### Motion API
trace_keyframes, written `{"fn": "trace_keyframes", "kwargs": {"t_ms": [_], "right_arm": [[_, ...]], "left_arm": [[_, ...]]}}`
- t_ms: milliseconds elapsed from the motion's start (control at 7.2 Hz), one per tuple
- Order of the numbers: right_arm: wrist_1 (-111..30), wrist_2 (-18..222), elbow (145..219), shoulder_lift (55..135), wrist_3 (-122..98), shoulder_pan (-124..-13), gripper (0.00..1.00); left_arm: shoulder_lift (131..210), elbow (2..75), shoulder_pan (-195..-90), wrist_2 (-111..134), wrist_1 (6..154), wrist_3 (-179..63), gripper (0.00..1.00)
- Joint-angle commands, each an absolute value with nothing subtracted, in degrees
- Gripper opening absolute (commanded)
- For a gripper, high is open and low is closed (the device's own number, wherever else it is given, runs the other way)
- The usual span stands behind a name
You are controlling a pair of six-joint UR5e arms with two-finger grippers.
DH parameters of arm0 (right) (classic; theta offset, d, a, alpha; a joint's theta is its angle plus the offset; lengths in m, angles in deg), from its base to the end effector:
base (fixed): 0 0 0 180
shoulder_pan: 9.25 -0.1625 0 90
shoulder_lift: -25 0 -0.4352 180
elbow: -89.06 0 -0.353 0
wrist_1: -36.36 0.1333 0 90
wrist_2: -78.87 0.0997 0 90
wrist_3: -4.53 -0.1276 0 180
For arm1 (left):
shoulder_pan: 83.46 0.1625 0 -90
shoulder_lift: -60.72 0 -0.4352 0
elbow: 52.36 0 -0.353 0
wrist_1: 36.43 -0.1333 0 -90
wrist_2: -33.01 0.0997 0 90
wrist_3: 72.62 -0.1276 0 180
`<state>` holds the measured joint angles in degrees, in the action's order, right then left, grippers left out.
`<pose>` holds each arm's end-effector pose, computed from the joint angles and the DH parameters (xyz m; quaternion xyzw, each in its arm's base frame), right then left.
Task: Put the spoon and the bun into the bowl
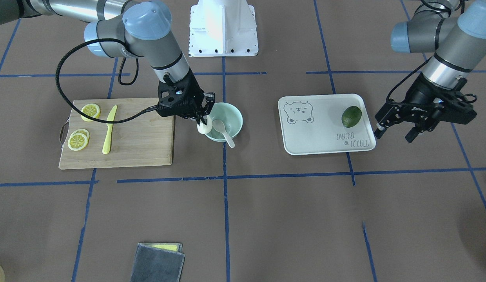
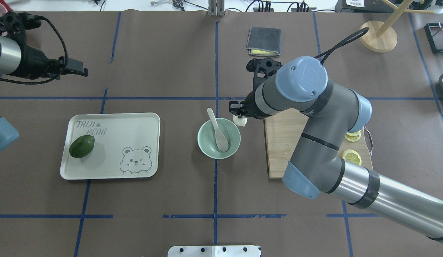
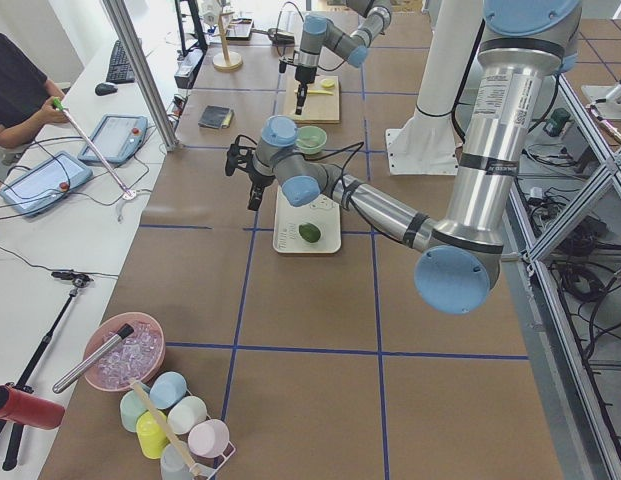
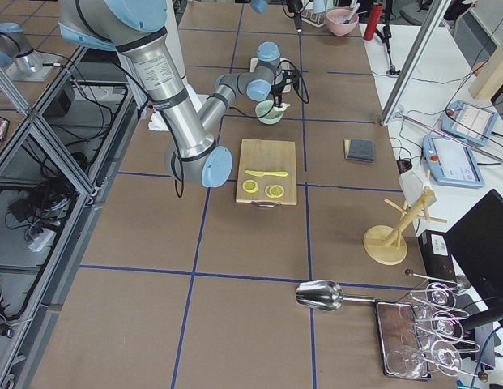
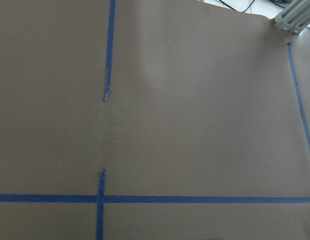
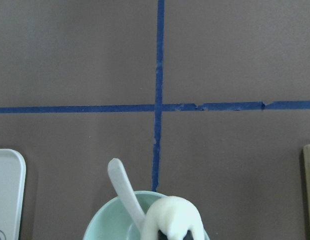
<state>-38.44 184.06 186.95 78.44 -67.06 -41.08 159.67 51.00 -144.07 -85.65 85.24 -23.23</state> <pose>-0.5148 -0.4371 0.2411 0.1055 -0.4950 0.0352 0.8617 0.2039 -0.5089 0.4436 0.1999 0.4495 -0.0393 0.8697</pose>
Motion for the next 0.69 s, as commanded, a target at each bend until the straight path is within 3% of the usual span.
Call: {"fn": "trace_keyframes", "kwargs": {"t_ms": [0, 139, 278, 417, 556], "right_arm": [[-38.43, 181.98, 185.04, 76.16, -67.18, -38.35, 0.0], [-38.43, 181.97, 185.04, 76.07, -68.49, -38.17, 0.36], [-38.43, 181.45, 185.04, 76.15, -70.33, -37.73, 0.93], [-38.35, 180.83, 185.04, 76.07, -70.61, -37.55, 1.0], [-38.35, 180.83, 185.13, 75.89, -70.96, -37.55, 1.0]], "left_arm": [[156.54, 50.13, -148.48, -87.73, 85.13, -32.51, 1.0], [156.08, 48.82, -151.37, -90.02, 85.21, -36.63, 1.0], [155.99, 47.5, -152.88, -91.52, 85.21, -39.37, 1.0], [155.99, 46.01, -153.76, -91.53, 85.3, -41.14, 1.0], [155.99, 44.51, -154.81, -91.62, 85.3, -43.16, 1.0]]}}
